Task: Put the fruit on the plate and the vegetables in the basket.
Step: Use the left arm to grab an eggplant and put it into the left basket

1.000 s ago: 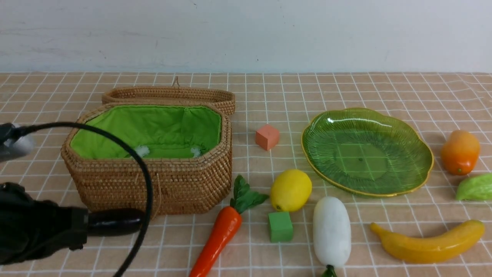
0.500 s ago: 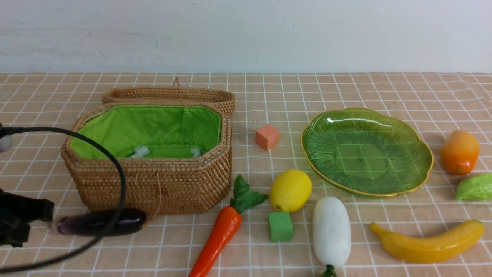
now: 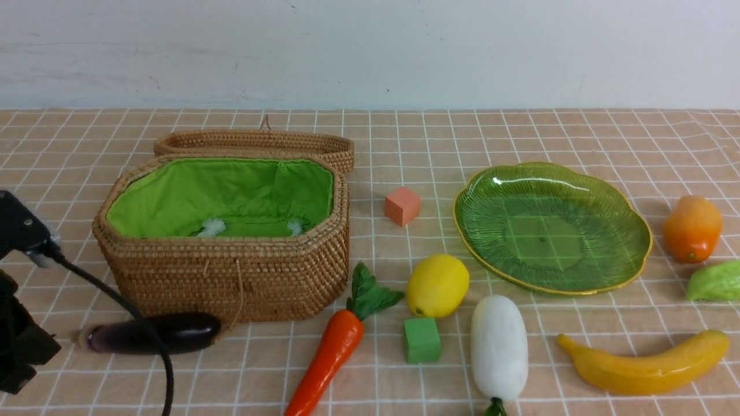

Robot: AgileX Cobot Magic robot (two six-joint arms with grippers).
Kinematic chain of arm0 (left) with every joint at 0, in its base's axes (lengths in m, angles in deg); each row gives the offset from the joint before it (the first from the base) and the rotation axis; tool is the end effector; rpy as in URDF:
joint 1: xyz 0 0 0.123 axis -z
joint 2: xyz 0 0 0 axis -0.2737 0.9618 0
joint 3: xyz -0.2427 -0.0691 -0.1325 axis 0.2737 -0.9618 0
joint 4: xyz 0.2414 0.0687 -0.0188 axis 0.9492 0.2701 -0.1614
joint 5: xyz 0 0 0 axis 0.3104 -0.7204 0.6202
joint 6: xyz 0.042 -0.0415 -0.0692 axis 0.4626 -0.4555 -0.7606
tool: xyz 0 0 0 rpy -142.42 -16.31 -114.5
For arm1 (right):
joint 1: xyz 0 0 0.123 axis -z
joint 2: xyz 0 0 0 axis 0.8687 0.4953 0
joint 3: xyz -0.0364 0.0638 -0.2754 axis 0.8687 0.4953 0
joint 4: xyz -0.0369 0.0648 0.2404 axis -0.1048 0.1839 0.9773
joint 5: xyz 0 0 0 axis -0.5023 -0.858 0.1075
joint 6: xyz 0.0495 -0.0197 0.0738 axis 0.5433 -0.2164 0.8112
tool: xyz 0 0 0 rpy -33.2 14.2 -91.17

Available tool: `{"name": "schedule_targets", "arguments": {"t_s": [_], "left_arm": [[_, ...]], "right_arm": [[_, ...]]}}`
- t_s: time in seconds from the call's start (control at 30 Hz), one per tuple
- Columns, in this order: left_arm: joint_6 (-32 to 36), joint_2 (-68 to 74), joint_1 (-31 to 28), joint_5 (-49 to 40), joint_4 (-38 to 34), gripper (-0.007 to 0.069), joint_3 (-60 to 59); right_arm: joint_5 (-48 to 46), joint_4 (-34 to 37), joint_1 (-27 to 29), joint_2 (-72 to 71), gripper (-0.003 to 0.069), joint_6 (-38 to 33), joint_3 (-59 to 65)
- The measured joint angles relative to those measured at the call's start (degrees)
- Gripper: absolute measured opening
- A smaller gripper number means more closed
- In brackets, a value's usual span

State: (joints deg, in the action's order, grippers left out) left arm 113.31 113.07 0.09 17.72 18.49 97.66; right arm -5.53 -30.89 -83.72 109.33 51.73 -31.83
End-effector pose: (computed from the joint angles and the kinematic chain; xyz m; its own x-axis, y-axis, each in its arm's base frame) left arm 0.2423 0.0446 0.2400 -0.6487 0.6504 -0.3951 0.6467 0.7448 0.1643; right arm 0.0592 0.0252 0.3674 -0.3905 -0.2279 -0.8920 -0.4150 0.9084 -0.0504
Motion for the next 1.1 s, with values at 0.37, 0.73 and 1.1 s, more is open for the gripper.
{"name": "schedule_targets", "arguments": {"t_s": [0.37,0.73,1.1], "left_arm": [[16.8,8.1,0.0,11.1,-2.2,0.0547,0.0],[28.5,15.6,4.8,18.5,-3.8,0.0570,0.1],[28.5,19.4,7.0,24.8,-4.3,0.0560,0.1]], "right_arm": [[5.6,2.6,0.0,0.0,0.0024,-4.5,1.4],[2.5,30.4,0.0,0.0,0.0024,-37.9,1.3],[1.7,37.9,0.0,0.0,0.0024,-43.3,1.1]]}}
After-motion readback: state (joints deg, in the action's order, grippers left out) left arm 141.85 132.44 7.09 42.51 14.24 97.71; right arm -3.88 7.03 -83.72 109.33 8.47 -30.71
